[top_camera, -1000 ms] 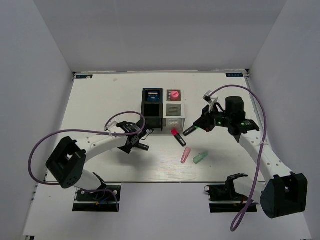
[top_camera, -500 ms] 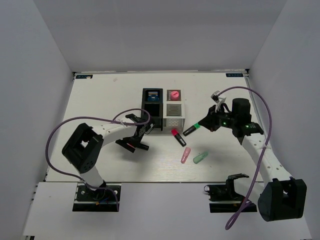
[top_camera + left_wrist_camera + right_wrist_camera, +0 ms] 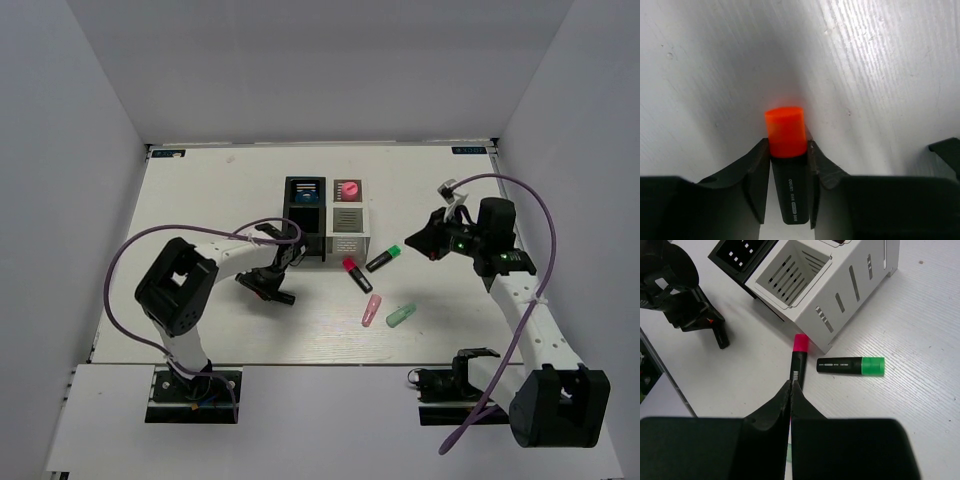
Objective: Sort the stationery into containers
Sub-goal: Pick up the pen from the center of the board, then place the pen in the storage box.
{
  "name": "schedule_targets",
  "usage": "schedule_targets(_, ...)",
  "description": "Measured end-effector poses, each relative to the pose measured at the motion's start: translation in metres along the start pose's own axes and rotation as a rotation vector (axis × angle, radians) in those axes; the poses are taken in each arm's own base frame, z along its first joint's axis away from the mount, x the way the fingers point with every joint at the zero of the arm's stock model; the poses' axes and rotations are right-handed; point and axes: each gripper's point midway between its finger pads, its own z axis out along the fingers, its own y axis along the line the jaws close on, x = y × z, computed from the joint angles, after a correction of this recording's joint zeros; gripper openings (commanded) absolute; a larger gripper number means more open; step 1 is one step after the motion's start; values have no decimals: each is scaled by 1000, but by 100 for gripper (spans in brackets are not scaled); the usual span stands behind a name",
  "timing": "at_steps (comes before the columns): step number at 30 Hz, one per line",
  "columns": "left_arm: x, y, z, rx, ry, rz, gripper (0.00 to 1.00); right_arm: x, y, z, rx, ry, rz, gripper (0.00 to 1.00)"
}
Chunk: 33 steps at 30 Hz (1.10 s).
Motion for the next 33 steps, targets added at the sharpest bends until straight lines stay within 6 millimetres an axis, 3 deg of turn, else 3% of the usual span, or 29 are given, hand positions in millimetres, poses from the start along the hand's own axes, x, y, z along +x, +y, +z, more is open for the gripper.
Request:
schedule_targets(2, 0, 2, 1, 8, 3, 9, 21, -2, -1, -1, -2, -8, 14, 0)
schedule_targets(3, -1, 3, 0, 10, 5, 14, 7, -3, -1, -2, -3, -12, 18, 0)
schedule_targets(4, -1, 5, 0, 15, 8, 26, 0, -4, -2, -3, -3, -16, 21, 15)
schedule_targets(7, -3, 10, -3, 23, 5, 106, 0, -4, -1, -5, -16, -22, 40, 90)
schedule_targets(8, -6, 12, -7, 33, -5, 147, 0, -4, 1, -5, -24, -21, 48, 90)
schedule_targets(9, -10, 13, -14, 47, -18, 187, 0, -4, 3, -5, -37, -22, 41, 86)
schedule_targets(10, -16, 11, -23, 76, -40, 232, 0, -3, 5, -5, -54, -22, 33, 65)
schedule_targets(11, -21, 7, -35, 113, -62, 278, 0, -4, 6, -6, -69, -24, 16, 1)
schedule_targets(15, -49, -27, -113, 370, -173, 454, 0, 1, 19, -11, -174, -16, 10, 3)
schedule_targets(16, -57, -36, -133, 446, -210, 491, 0, 3, 23, -11, -208, -8, 11, 35)
schedule_targets(17, -64, -45, -151, 517, -250, 520, 0, 6, 26, -12, -238, 4, 26, 90)
schedule_targets(20, -81, -64, -187, 674, -391, 627, 0, 12, 32, -10, -318, 30, 37, 91)
schedule_targets(21, -85, -72, -194, 710, -441, 662, 0, 14, 33, -10, -339, 34, 33, 84)
schedule_targets(22, -88, -82, -201, 741, -493, 688, 0, 15, 35, -10, -357, 35, 27, 71)
schedule_targets(23, -91, -93, -206, 760, -547, 718, 0, 17, 38, -11, -378, 35, 17, 40)
schedule_targets(24, -92, -104, -209, 773, -595, 744, 0, 17, 40, -12, -396, 30, 3, 0)
schedule_targets(28, -86, -148, -210, 783, -754, 836, 0, 19, 47, -15, -443, 28, 8, 0)
schedule_targets(29, -83, -158, -208, 781, -782, 859, 0, 20, 47, -15, -448, 30, 11, 28)
schedule_targets(30, -77, -170, -205, 775, -821, 890, 0, 22, 47, -15, -455, 32, 9, 78)
schedule_targets(31, -75, -175, -203, 771, -834, 900, 0, 23, 48, -15, -455, 38, 22, 88)
schedule_targets(33, -70, -189, -198, 762, -880, 923, 0, 25, 48, -16, -457, 36, 3, 90)
